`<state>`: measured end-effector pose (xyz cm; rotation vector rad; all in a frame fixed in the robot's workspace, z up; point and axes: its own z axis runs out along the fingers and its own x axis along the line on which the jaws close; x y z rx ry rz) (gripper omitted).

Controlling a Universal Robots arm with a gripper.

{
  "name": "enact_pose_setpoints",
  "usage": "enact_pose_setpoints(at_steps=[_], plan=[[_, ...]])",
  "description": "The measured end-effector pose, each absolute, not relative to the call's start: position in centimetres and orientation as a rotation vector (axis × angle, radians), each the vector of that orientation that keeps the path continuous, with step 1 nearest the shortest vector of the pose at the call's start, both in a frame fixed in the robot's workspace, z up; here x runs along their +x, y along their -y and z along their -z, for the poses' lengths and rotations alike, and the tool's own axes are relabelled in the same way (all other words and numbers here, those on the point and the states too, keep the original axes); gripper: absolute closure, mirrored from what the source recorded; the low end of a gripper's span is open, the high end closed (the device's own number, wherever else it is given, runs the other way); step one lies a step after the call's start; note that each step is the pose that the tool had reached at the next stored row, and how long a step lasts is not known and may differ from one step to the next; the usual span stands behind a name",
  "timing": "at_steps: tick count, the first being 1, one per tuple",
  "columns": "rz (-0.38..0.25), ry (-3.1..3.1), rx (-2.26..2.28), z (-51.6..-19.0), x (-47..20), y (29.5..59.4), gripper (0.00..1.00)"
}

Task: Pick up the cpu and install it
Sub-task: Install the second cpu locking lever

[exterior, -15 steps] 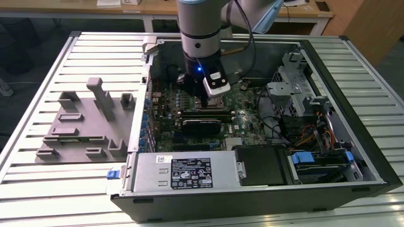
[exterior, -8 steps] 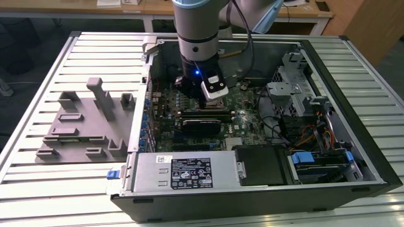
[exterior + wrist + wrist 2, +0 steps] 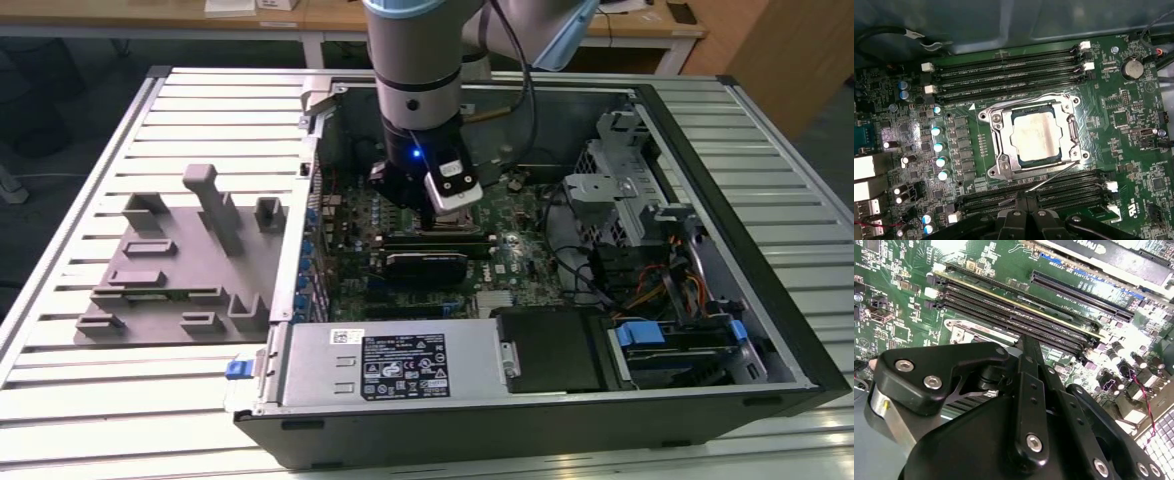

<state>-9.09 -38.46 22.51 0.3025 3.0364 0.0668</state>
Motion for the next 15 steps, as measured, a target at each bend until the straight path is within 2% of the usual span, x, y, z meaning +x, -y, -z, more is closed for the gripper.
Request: enact_pose_setpoints(at_steps=[10,15], plan=[[-0.136,-3.038,0.305,-22.17,-9.13,39.20,0.89],[-0.191,-3.039,0.307,-22.06,-9.18,39.23,0.89]])
